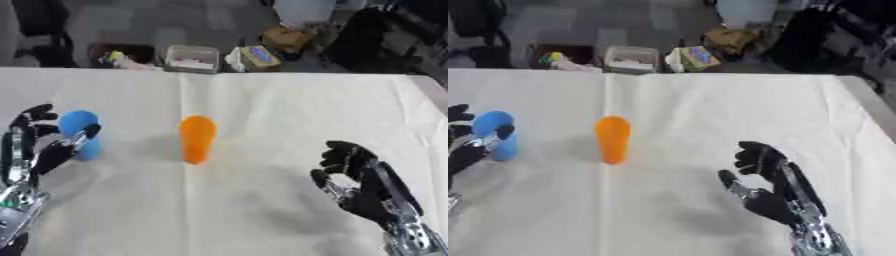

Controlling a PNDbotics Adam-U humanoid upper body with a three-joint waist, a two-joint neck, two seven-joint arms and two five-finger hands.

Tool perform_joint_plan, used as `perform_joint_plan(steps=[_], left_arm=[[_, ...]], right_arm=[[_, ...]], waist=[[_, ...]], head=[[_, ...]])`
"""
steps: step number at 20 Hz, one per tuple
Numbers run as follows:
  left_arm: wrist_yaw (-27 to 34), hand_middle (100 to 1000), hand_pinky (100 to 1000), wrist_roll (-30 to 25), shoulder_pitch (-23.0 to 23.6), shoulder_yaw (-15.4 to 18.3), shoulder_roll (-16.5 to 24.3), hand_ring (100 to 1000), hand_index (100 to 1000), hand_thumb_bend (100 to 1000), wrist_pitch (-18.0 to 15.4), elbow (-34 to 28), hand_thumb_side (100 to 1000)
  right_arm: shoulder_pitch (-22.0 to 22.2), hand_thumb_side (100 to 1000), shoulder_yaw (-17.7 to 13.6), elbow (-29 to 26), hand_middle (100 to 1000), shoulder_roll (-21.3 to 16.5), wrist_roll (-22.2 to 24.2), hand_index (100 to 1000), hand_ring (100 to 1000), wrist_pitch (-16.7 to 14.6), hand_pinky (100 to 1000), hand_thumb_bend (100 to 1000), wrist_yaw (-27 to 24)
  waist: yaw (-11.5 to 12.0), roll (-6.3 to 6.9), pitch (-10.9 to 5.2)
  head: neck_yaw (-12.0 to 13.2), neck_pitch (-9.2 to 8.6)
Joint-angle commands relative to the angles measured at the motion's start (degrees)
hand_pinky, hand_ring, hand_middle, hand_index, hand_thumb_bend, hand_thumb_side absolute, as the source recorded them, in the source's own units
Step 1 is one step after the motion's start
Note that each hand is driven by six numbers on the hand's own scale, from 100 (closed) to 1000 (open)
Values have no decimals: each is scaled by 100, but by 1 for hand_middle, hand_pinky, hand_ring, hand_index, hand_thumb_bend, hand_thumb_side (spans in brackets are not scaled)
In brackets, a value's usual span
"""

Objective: Pour the contents of one cup into another cup.

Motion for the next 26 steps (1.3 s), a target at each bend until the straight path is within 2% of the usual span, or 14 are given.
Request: perform_joint_plan(steps=[1,14,19,22,26], left_arm=[[-59,600,759,-209,-88,-47,70,538,766,979,18,21,284],[-145,598,759,-339,-14,-46,132,534,770,966,125,-172,287],[-98,604,758,-47,4,4,164,535,775,991,109,-196,323],[-60,605,756,192,15,16,185,535,776,1000,69,-244,381],[-48,606,757,295,22,-17,196,535,777,1000,66,-265,365]], right_arm=[[-81,297,-5,-121,638,-30,15,805,667,-10,659,454,25],[-80,306,-9,-113,639,-36,18,805,668,-14,657,444,22],[-76,310,-12,-113,637,-40,17,806,667,-17,657,441,20],[-75,312,-14,-109,636,-42,17,806,667,-17,657,439,22],[-75,313,-15,-106,637,-42,24,806,667,-21,657,437,23]], waist=[[-8,11,-102],[36,-1,-129],[48,-22,-140],[59,-28,-143],[61,-35,-145]], head=[[49,-42],[45,-32],[51,-39],[50,-43],[53,-44]])
